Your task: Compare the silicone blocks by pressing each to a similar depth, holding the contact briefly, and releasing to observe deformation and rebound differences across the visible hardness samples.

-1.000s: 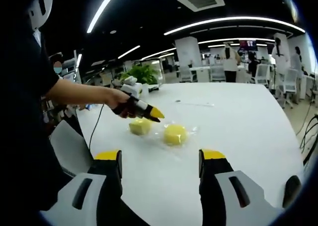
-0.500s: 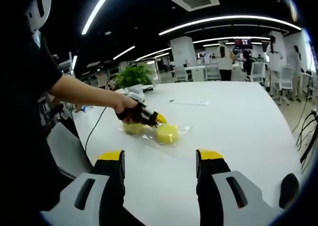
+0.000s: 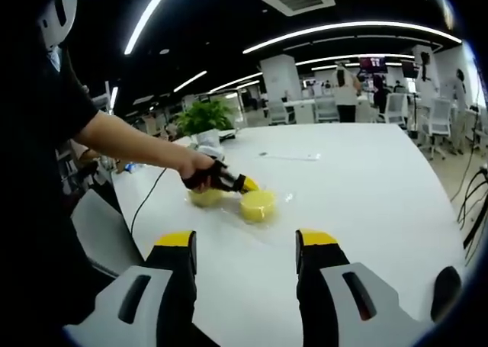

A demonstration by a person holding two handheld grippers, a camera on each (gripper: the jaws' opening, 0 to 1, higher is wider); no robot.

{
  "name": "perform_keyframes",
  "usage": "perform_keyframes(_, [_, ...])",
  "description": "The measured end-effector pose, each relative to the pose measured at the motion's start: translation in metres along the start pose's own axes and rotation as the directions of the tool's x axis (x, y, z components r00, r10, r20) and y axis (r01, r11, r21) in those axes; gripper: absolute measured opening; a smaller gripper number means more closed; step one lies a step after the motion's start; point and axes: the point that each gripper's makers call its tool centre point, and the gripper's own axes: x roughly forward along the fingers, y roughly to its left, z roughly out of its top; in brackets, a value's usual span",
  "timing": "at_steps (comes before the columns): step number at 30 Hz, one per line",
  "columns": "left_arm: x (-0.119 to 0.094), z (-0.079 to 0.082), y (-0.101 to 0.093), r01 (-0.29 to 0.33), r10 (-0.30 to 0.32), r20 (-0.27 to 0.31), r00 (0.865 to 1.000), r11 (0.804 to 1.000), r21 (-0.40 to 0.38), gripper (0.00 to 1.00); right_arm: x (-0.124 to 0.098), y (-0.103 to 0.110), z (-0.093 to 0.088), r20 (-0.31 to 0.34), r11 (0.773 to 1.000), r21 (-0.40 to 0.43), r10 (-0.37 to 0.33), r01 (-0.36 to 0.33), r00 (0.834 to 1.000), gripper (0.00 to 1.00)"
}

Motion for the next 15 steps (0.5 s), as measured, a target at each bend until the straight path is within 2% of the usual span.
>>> perform_keyframes(2, [-0.005,0.002,-0.016,0.042,-0.043,0.008,0.999,0.994,0.102,0.0,-0.002,0.0,-0.002,-0.005,1.0,0.005,-0.004,0.004,1.0,0.47])
perform_keyframes(3, [-0.01,0.001,-0.029,0.076,-0.077,-0.001,0.997,0.982,0.175,0.0,-0.004,0.001,-0.004,-0.006,1.0,0.013,-0.004,0.004,1.0,0.46])
perform_keyframes(4, [-0.012,0.001,-0.034,0.088,-0.089,-0.005,0.996,0.973,0.212,0.0,-0.005,0.001,-0.005,-0.007,1.0,0.016,-0.002,0.003,1.0,0.46])
perform_keyframes(5, [-0.018,0.001,-0.046,0.108,-0.109,-0.013,0.994,0.946,0.304,0.0,-0.005,0.002,-0.006,-0.01,1.0,0.018,-0.002,0.002,1.0,0.46])
perform_keyframes(6, [-0.023,-0.001,-0.055,0.124,-0.124,-0.022,0.992,0.926,0.356,0.0,-0.006,0.002,-0.008,-0.012,1.0,0.018,-0.002,0.002,1.0,0.46])
perform_keyframes(7, [-0.031,-0.003,-0.065,0.141,-0.14,-0.033,0.99,0.898,0.416,0.0,-0.005,0.003,-0.009,-0.014,1.0,0.017,-0.002,0.002,1.0,0.45])
perform_keyframes(9, [-0.042,-0.008,-0.077,0.171,-0.169,-0.044,0.985,0.873,0.456,0.0,-0.004,0.005,-0.011,-0.03,1.0,0.021,0.003,-0.002,1.0,0.44])
perform_keyframes(12, [-0.063,-0.017,-0.089,0.174,-0.165,-0.067,0.984,0.815,0.553,0.0,-0.003,0.014,-0.008,-0.023,1.0,0.007,0.026,-0.026,0.999,0.44])
perform_keyframes(14, [-0.074,-0.021,-0.091,0.162,-0.153,-0.064,0.986,0.793,0.587,0.0,-0.003,0.018,-0.007,-0.023,0.999,-0.002,0.039,-0.039,0.999,0.44])
perform_keyframes(15, [-0.077,-0.022,-0.091,0.155,-0.149,-0.058,0.987,0.793,0.589,0.0,-0.003,0.02,-0.007,-0.025,0.999,-0.006,0.042,-0.042,0.999,0.44])
